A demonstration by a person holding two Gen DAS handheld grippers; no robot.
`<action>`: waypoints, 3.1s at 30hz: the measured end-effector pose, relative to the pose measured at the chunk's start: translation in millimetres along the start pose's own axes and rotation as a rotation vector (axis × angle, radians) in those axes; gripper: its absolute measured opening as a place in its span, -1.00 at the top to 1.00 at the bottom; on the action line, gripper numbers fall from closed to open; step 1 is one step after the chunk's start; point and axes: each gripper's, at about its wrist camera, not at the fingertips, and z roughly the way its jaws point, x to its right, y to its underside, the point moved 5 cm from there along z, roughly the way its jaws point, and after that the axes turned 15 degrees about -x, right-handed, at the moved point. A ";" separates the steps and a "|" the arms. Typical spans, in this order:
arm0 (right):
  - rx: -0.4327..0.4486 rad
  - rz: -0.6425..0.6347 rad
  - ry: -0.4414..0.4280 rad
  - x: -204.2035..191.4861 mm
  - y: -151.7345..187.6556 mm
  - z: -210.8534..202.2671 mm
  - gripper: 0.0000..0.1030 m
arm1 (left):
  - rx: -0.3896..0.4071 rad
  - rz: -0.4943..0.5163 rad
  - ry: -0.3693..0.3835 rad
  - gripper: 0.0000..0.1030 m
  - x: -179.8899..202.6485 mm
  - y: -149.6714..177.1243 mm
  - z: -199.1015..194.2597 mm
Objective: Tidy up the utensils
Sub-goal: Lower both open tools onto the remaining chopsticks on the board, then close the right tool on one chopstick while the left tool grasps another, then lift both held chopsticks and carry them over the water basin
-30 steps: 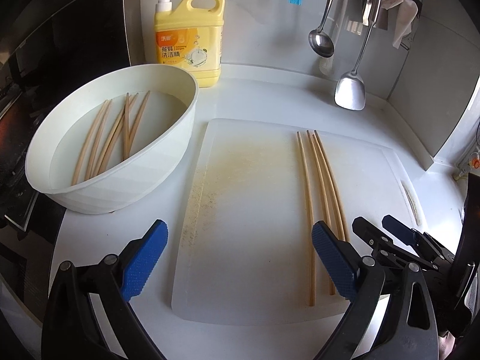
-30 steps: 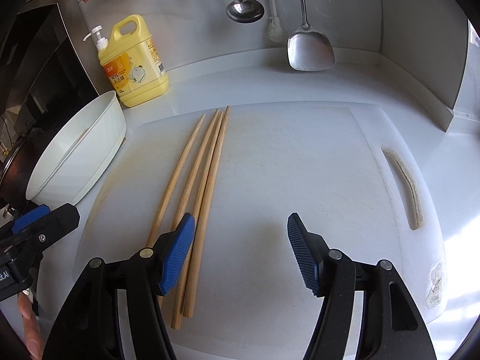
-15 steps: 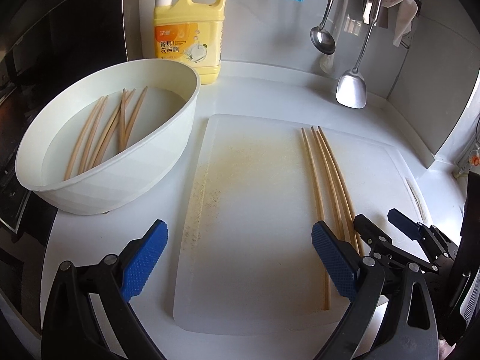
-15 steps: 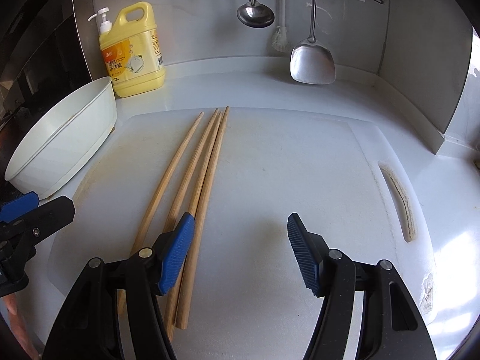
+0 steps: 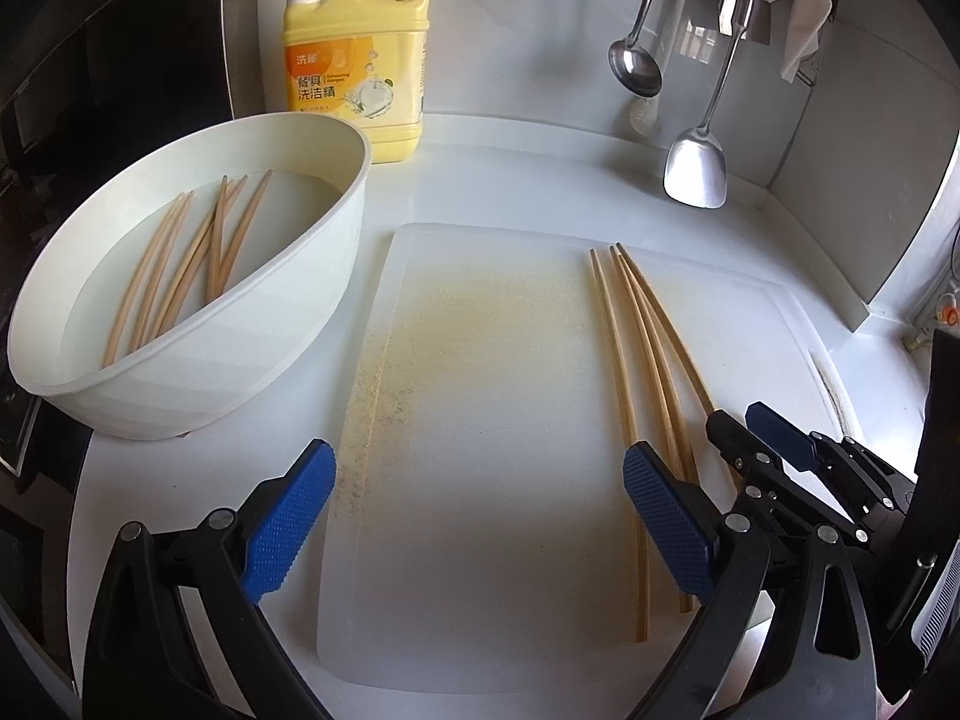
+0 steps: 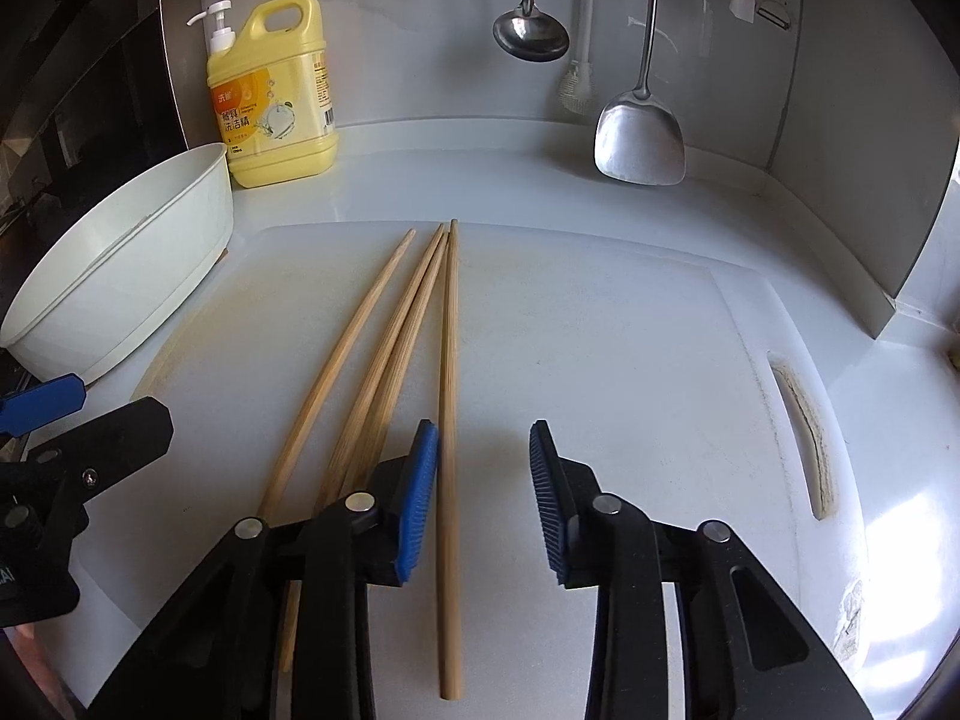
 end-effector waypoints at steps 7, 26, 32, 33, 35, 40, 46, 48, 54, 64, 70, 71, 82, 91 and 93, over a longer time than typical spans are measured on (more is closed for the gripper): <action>0.001 0.053 0.006 24.6 1.4 -0.8 0.74 | -0.016 0.043 -0.005 -0.85 21.6 -9.1 16.6; -0.013 0.050 -0.016 50.3 -1.7 -2.9 0.58 | -0.053 0.050 -0.070 -0.85 30.2 -14.7 44.9; -0.024 -0.007 -0.001 47.7 -10.8 2.0 0.50 | -0.042 0.043 -0.077 -0.85 30.9 -16.1 46.0; -0.026 -0.013 0.001 47.6 -12.6 2.8 0.49 | -0.041 0.041 -0.079 -0.86 31.0 -16.8 46.4; -0.029 -0.020 0.001 48.1 -16.3 4.7 0.46 | -0.037 0.040 -0.081 -0.87 31.6 -18.1 47.1; -0.029 -0.042 0.002 45.6 -23.6 8.3 0.40 | -0.031 0.035 -0.086 -0.86 33.2 -23.1 49.6; -0.019 -0.059 -0.004 41.3 -26.2 10.2 0.41 | -0.018 0.035 -0.084 -0.74 37.5 -26.2 50.3; -0.017 -0.072 -0.002 38.4 -27.0 10.3 0.43 | -0.008 0.048 -0.076 -0.57 42.7 -25.3 48.6; -0.012 -0.115 0.011 27.2 -27.5 9.7 0.72 | 0.000 0.075 -0.058 0.06 54.4 -24.0 44.7; 0.002 -0.103 0.021 28.0 -24.6 7.1 0.87 | -0.013 0.058 0.030 0.86 52.6 -21.5 41.1; -0.003 -0.037 -0.041 34.7 -21.4 4.2 0.87 | -0.035 0.039 0.066 0.86 48.2 -14.7 37.7; -0.005 -0.027 -0.050 35.4 -20.4 3.5 0.87 | -0.039 0.035 0.073 0.86 47.5 -13.3 36.7; -0.007 0.001 -0.094 32.7 -15.0 -26.4 0.87 | -0.025 0.010 0.079 0.86 43.6 -11.8 -2.9; 0.027 -0.109 -0.141 1.9 -32.1 -81.8 0.87 | 0.032 -0.036 0.019 0.86 19.4 -15.8 -75.5; 0.041 -0.148 -0.162 -14.4 -38.4 -94.3 0.87 | 0.045 -0.067 0.008 0.86 5.1 -13.8 -91.6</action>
